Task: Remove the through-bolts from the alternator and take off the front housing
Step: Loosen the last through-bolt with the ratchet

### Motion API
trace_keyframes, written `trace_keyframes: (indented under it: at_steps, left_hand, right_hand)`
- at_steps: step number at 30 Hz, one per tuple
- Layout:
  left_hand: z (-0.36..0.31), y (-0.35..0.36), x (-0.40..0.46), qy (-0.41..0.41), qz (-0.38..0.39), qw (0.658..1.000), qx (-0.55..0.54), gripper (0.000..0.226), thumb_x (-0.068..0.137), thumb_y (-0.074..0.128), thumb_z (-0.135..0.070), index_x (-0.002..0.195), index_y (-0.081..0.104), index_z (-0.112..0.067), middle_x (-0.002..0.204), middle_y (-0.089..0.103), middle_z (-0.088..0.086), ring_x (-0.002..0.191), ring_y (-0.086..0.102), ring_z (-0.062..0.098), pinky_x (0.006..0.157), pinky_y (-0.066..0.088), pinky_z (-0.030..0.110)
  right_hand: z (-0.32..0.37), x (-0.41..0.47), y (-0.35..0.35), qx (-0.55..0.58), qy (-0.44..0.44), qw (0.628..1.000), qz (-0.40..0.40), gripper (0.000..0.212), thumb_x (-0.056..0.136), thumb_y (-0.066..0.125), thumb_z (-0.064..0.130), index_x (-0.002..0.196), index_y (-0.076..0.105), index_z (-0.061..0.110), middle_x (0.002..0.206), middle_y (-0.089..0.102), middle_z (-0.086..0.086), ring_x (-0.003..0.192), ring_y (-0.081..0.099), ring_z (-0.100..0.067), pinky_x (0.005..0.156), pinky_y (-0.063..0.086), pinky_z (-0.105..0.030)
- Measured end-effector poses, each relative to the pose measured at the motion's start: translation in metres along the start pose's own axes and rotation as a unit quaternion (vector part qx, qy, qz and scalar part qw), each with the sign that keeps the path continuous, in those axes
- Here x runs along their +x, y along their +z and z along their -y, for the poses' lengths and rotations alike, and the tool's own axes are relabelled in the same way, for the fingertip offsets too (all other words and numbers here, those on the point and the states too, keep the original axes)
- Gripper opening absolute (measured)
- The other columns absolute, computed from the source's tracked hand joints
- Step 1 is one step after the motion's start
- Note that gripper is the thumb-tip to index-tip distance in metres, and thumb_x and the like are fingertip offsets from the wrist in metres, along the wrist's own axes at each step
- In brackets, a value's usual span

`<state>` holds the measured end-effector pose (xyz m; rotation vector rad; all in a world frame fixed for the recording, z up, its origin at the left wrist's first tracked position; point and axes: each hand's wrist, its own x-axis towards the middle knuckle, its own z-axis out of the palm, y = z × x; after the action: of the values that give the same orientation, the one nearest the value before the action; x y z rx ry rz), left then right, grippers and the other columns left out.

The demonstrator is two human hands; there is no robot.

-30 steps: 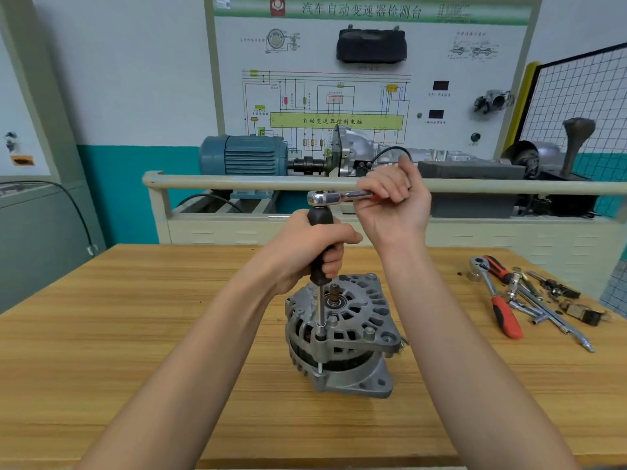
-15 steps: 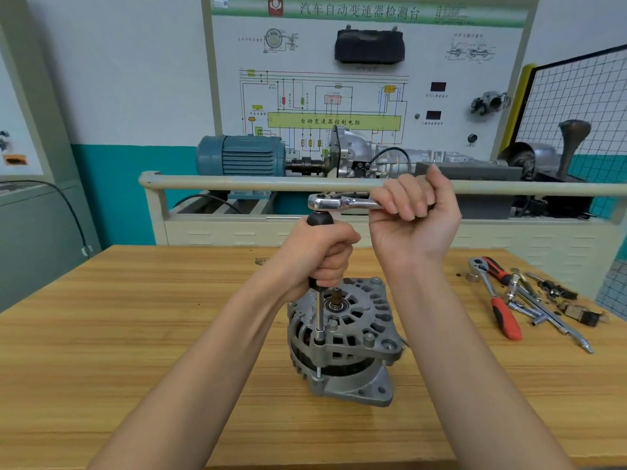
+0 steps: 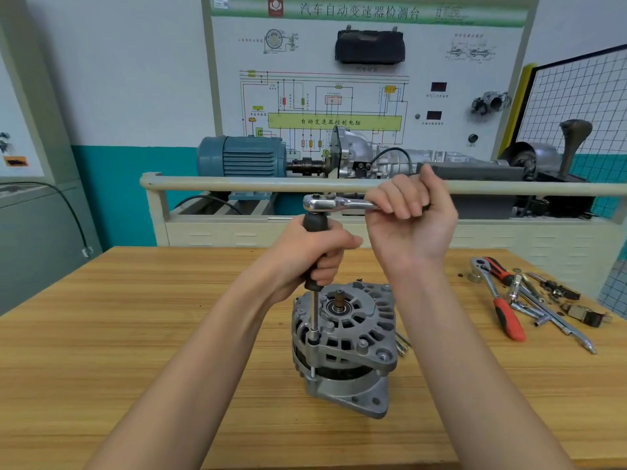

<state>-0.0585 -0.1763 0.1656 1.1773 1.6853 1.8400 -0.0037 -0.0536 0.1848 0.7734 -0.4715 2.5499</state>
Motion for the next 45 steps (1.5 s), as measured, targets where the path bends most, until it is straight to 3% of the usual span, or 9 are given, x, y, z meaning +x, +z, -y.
trace_keyframes:
  at_steps: [2, 5, 11, 17, 23, 31, 36, 40, 45]
  left_hand:
    - [0.001, 0.001, -0.001, 0.024, -0.005, 1.000, 0.018, 0.037, 0.074, 0.067, -0.010, 0.045, 0.045, -0.020, 0.044, 0.036, 0.000, 0.038, 0.032, 0.017, 0.043, 0.031, 0.023]
    - [0.003, -0.001, -0.003, 0.045, 0.001, 0.998, -0.041, 0.032, 0.073, 0.064, -0.009, 0.047, 0.048, -0.016, 0.044, 0.039, 0.002, 0.039, 0.038, 0.018, 0.046, 0.035, 0.024]
    - [0.001, 0.002, -0.001, -0.019, 0.027, 0.994, -0.103, 0.044, 0.078, 0.060, -0.014, 0.042, 0.035, -0.018, 0.034, 0.024, -0.005, 0.027, 0.017, 0.007, 0.036, 0.014, 0.015]
    - [0.002, 0.013, 0.000, -0.006, -0.125, 0.990, -0.057, 0.051, 0.089, 0.048, -0.002, 0.045, 0.028, -0.018, 0.036, 0.020, -0.004, 0.029, 0.014, 0.010, 0.037, 0.016, 0.012]
    - [0.000, 0.021, -0.003, -0.003, -0.185, 0.982, -0.031, 0.046, 0.087, 0.049, -0.002, 0.049, 0.029, -0.017, 0.036, 0.022, -0.004, 0.031, 0.015, 0.012, 0.037, 0.016, 0.015]
    - [0.002, 0.010, -0.008, 0.026, -0.141, 0.990, -0.004, 0.042, 0.084, 0.059, 0.000, 0.051, 0.037, -0.015, 0.040, 0.028, -0.002, 0.035, 0.022, 0.015, 0.040, 0.024, 0.020]
    - [-0.001, 0.009, -0.008, 0.047, -0.037, 0.998, -0.033, 0.038, 0.078, 0.063, -0.004, 0.048, 0.044, -0.015, 0.040, 0.035, 0.001, 0.034, 0.030, 0.016, 0.041, 0.027, 0.022]
    - [0.000, 0.010, -0.004, -0.014, -0.005, 0.997, -0.077, 0.045, 0.082, 0.060, -0.008, 0.045, 0.035, -0.018, 0.035, 0.025, -0.004, 0.028, 0.019, 0.009, 0.036, 0.017, 0.014]
    - [0.002, 0.020, -0.002, -0.001, -0.125, 0.992, -0.018, 0.055, 0.086, 0.051, 0.001, 0.041, 0.032, -0.025, 0.037, 0.024, -0.005, 0.030, 0.015, 0.010, 0.038, 0.018, 0.013]
  right_hand:
    - [0.001, 0.016, -0.010, 0.127, 0.081, 0.988, -0.039, 0.050, 0.096, 0.040, 0.017, 0.046, 0.036, 0.016, 0.038, 0.032, 0.006, 0.032, 0.031, -0.008, 0.039, 0.029, -0.019]
    - [-0.008, 0.030, -0.018, 0.169, 0.127, 0.976, -0.057, 0.044, 0.090, 0.046, 0.013, 0.047, 0.036, 0.016, 0.038, 0.033, 0.006, 0.031, 0.033, -0.008, 0.040, 0.028, -0.019]
    - [-0.009, 0.024, -0.009, 0.142, 0.071, 0.986, -0.060, 0.046, 0.090, 0.044, 0.014, 0.045, 0.036, 0.016, 0.036, 0.031, 0.007, 0.029, 0.030, -0.008, 0.035, 0.027, -0.020]
    - [-0.010, -0.017, 0.014, -0.115, -0.100, 0.988, 0.000, 0.052, 0.098, 0.035, 0.015, 0.046, 0.038, 0.016, 0.040, 0.031, 0.005, 0.038, 0.028, -0.010, 0.045, 0.030, -0.023]
    - [-0.031, -0.045, 0.023, -0.339, -0.274, 0.887, 0.155, 0.035, 0.090, 0.043, 0.008, 0.057, 0.042, 0.020, 0.047, 0.039, 0.004, 0.043, 0.034, -0.016, 0.051, 0.031, -0.030]
    - [-0.005, -0.008, 0.008, -0.068, -0.041, 0.995, 0.063, 0.045, 0.090, 0.043, 0.014, 0.045, 0.040, 0.016, 0.039, 0.033, 0.005, 0.037, 0.030, -0.009, 0.044, 0.029, -0.022]
    - [-0.007, 0.016, -0.013, 0.180, 0.080, 0.980, -0.016, 0.043, 0.089, 0.044, 0.015, 0.047, 0.037, 0.015, 0.037, 0.032, 0.005, 0.031, 0.032, -0.009, 0.039, 0.028, -0.020]
    - [-0.007, 0.021, -0.017, 0.183, 0.074, 0.979, -0.054, 0.047, 0.093, 0.043, 0.016, 0.047, 0.037, 0.015, 0.036, 0.032, 0.006, 0.030, 0.031, -0.009, 0.035, 0.029, -0.021]
    - [-0.003, 0.002, -0.001, 0.098, -0.012, 0.993, -0.064, 0.046, 0.090, 0.044, 0.014, 0.045, 0.037, 0.017, 0.038, 0.029, 0.007, 0.033, 0.027, -0.007, 0.037, 0.027, -0.020]
